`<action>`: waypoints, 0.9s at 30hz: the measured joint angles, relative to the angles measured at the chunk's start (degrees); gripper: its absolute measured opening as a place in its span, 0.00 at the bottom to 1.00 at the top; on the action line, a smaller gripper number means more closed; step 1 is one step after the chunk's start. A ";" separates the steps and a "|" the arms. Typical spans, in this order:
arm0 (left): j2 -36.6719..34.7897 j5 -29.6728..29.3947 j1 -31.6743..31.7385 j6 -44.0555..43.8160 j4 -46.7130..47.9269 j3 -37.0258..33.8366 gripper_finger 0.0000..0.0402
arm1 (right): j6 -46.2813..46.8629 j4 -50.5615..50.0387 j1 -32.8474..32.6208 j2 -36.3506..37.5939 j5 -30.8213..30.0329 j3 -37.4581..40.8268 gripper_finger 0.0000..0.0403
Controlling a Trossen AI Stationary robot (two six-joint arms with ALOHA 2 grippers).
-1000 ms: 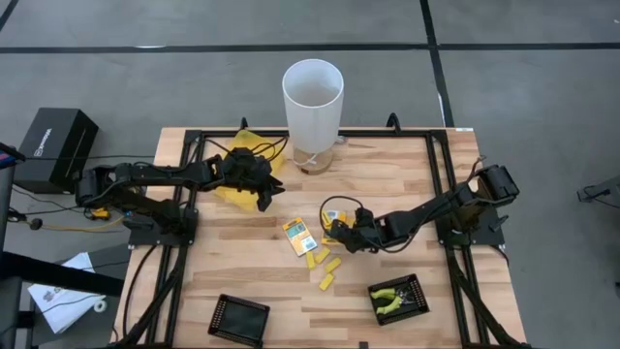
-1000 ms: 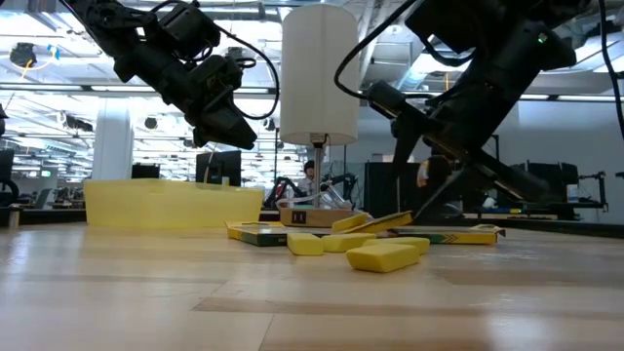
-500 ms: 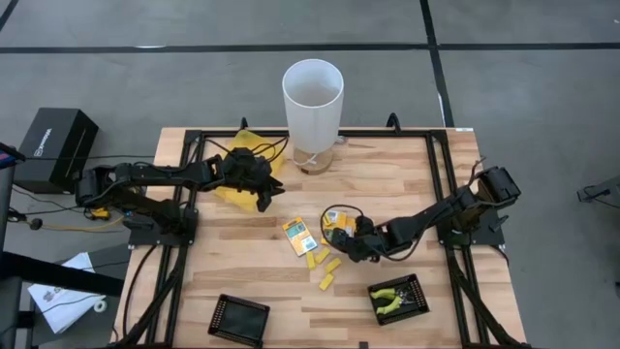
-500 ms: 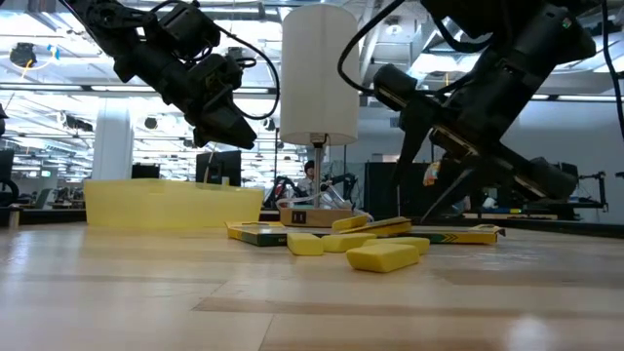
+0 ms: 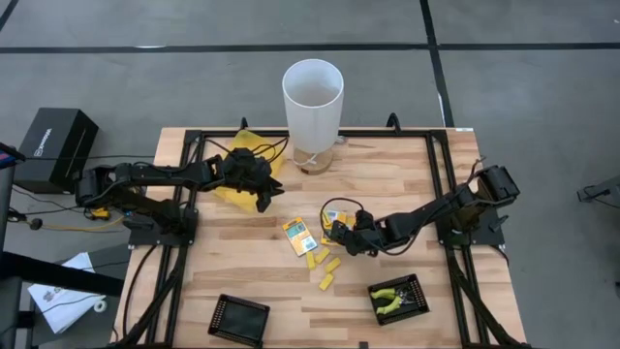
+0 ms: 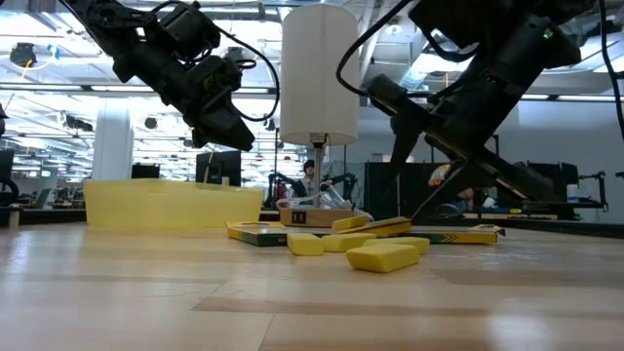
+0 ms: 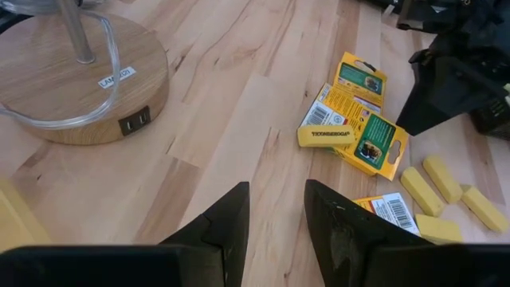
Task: Pick & Place School Supplies
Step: Put the crayon box into the yellow bin
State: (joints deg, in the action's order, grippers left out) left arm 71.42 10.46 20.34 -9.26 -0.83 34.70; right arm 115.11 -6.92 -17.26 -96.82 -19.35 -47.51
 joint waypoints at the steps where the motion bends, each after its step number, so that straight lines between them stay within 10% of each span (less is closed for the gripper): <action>1: 0.00 0.00 0.00 0.00 0.01 0.00 0.29 | 0.00 0.01 -0.09 0.00 0.19 0.00 0.42; 27: -0.02 0.24 0.00 0.31 2.90 0.04 0.29 | 1.99 11.95 -1.02 -8.35 -1.27 -0.17 0.42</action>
State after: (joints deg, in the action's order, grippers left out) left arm 71.40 10.70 20.34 -8.95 2.07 34.74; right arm 117.10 5.03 -18.28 -105.16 -20.62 -47.68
